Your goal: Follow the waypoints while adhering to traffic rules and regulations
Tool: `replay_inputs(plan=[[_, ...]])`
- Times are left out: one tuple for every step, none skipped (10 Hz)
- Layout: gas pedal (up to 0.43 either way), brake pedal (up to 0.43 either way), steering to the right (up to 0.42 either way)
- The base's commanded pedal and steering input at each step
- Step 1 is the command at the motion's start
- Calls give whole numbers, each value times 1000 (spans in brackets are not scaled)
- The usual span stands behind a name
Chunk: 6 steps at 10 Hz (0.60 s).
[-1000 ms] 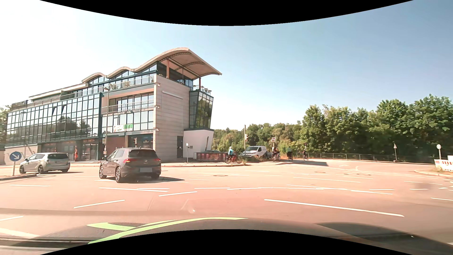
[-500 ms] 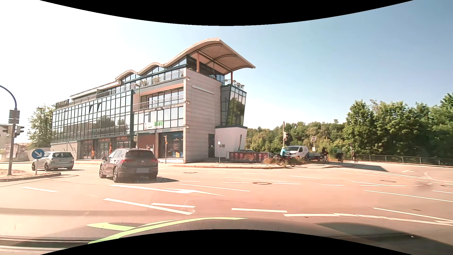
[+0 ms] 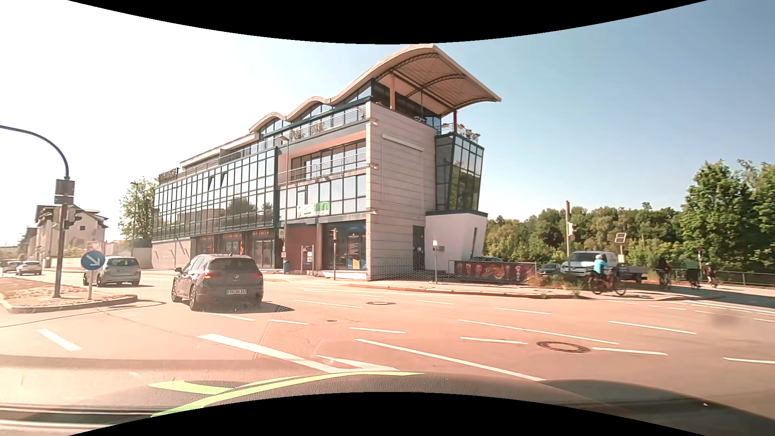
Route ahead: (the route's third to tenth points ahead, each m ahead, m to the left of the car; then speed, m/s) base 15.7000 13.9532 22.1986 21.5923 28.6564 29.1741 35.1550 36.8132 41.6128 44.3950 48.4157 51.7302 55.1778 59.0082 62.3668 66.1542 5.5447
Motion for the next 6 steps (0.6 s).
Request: replay_inputs(plan=[[130, 0, -237], [130, 0, -237], [130, 0, -237], [130, 0, -237], [130, 0, -237], [130, 0, -237]])
